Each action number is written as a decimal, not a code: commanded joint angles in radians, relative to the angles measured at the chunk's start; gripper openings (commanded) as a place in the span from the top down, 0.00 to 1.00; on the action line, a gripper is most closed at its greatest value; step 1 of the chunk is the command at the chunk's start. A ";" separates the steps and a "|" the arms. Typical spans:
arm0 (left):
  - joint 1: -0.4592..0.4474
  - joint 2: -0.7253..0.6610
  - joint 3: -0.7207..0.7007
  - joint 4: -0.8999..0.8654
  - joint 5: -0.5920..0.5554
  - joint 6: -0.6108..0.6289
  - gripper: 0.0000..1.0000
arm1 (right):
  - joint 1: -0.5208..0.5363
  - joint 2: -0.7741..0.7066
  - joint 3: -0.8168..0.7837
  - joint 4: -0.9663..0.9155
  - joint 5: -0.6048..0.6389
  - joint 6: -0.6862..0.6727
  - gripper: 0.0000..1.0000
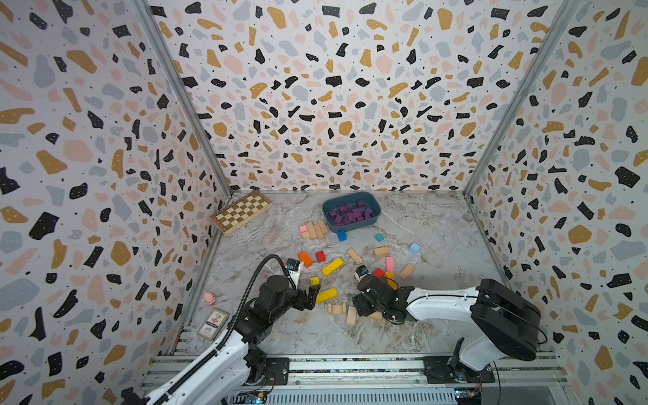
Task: Pick purple bricks into the storage bin
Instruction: Pick up the building block from the center of the board.
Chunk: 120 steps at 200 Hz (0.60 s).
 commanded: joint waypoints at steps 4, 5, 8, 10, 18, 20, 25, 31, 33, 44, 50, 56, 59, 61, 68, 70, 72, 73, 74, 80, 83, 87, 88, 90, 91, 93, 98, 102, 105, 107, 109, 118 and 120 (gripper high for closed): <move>0.002 -0.001 -0.008 0.029 0.007 -0.005 0.01 | 0.012 0.008 -0.027 -0.100 -0.018 0.027 0.26; 0.002 0.000 -0.008 0.029 0.007 -0.004 0.01 | 0.011 0.009 -0.027 -0.100 -0.018 0.027 0.26; 0.002 0.000 -0.007 0.029 0.007 -0.004 0.01 | 0.011 0.010 -0.026 -0.101 -0.017 0.026 0.26; 0.002 0.000 -0.008 0.029 0.007 -0.004 0.01 | 0.011 0.010 -0.026 -0.102 -0.017 0.026 0.26; 0.002 0.001 -0.009 0.031 0.007 -0.004 0.01 | 0.012 0.012 -0.025 -0.103 -0.014 0.024 0.26; 0.002 0.001 -0.008 0.031 0.007 -0.004 0.01 | 0.012 0.012 -0.025 -0.103 -0.013 0.023 0.26; 0.002 0.001 -0.007 0.030 0.007 -0.003 0.01 | 0.013 0.013 -0.024 -0.103 -0.012 0.022 0.26; 0.002 0.002 -0.007 0.030 0.008 -0.003 0.01 | 0.013 0.016 -0.021 -0.105 -0.008 0.019 0.26; 0.002 0.001 -0.007 0.031 0.007 -0.003 0.01 | 0.013 0.016 -0.020 -0.105 -0.008 0.018 0.26; 0.002 0.001 -0.008 0.031 0.007 -0.004 0.01 | 0.011 0.019 -0.015 -0.109 -0.001 0.012 0.26; 0.002 0.001 -0.007 0.031 0.007 -0.003 0.01 | 0.012 0.023 -0.010 -0.112 0.004 0.008 0.26; 0.002 0.001 -0.007 0.031 0.007 -0.003 0.01 | 0.012 0.026 -0.006 -0.113 0.007 0.004 0.26; 0.002 0.001 -0.008 0.031 0.008 -0.003 0.01 | 0.012 0.027 -0.004 -0.114 0.009 0.001 0.27; 0.002 0.001 -0.007 0.031 0.007 -0.003 0.01 | 0.012 0.028 -0.002 -0.113 0.011 0.001 0.26; 0.003 0.002 -0.007 0.031 0.007 -0.003 0.01 | 0.013 0.030 0.002 -0.115 0.015 -0.005 0.26; 0.003 0.002 -0.007 0.031 0.007 -0.003 0.01 | 0.012 0.031 0.004 -0.116 0.016 -0.006 0.27; 0.002 0.002 -0.007 0.031 0.007 -0.004 0.01 | 0.012 0.031 0.005 -0.115 0.018 -0.008 0.27; 0.002 0.002 -0.007 0.031 0.007 -0.003 0.01 | 0.011 0.031 0.005 -0.116 0.018 -0.009 0.27; 0.002 0.002 -0.007 0.031 0.007 -0.003 0.01 | 0.012 0.032 0.005 -0.115 0.019 -0.009 0.26; 0.002 0.002 -0.007 0.031 0.008 -0.003 0.01 | 0.012 0.034 0.009 -0.115 0.021 -0.014 0.27; 0.002 0.002 -0.007 0.031 0.007 -0.003 0.01 | 0.012 0.034 0.012 -0.116 0.022 -0.016 0.27; 0.002 0.004 -0.007 0.031 0.007 -0.003 0.01 | 0.011 0.035 0.014 -0.115 0.025 -0.020 0.27; 0.002 0.004 -0.007 0.031 0.007 -0.003 0.01 | 0.012 0.035 0.014 -0.116 0.025 -0.021 0.27; 0.001 0.004 -0.007 0.031 0.007 -0.003 0.01 | 0.011 0.036 0.016 -0.116 0.026 -0.022 0.27; 0.002 0.004 -0.007 0.031 0.007 -0.003 0.01 | 0.013 0.035 0.017 -0.116 0.027 -0.023 0.27; 0.002 0.004 -0.007 0.031 0.007 -0.003 0.01 | 0.012 0.035 0.019 -0.117 0.029 -0.025 0.27; 0.002 0.005 -0.007 0.031 0.007 -0.003 0.01 | 0.012 0.036 0.023 -0.118 0.032 -0.031 0.27; 0.002 0.005 -0.007 0.031 0.007 -0.003 0.01 | 0.011 0.035 0.025 -0.118 0.035 -0.034 0.27; 0.002 0.006 -0.006 0.031 0.007 -0.003 0.01 | 0.011 0.033 0.028 -0.119 0.036 -0.037 0.27; 0.002 0.006 -0.006 0.031 0.007 -0.003 0.01 | 0.012 0.033 0.030 -0.121 0.038 -0.040 0.27; 0.002 0.007 -0.006 0.031 0.007 -0.004 0.01 | 0.012 0.031 0.031 -0.123 0.040 -0.043 0.27; 0.002 0.007 -0.005 0.032 0.007 -0.003 0.01 | 0.012 0.025 0.040 -0.125 0.046 -0.055 0.27; 0.002 0.007 -0.006 0.032 0.007 -0.004 0.01 | 0.011 0.024 0.042 -0.125 0.048 -0.057 0.27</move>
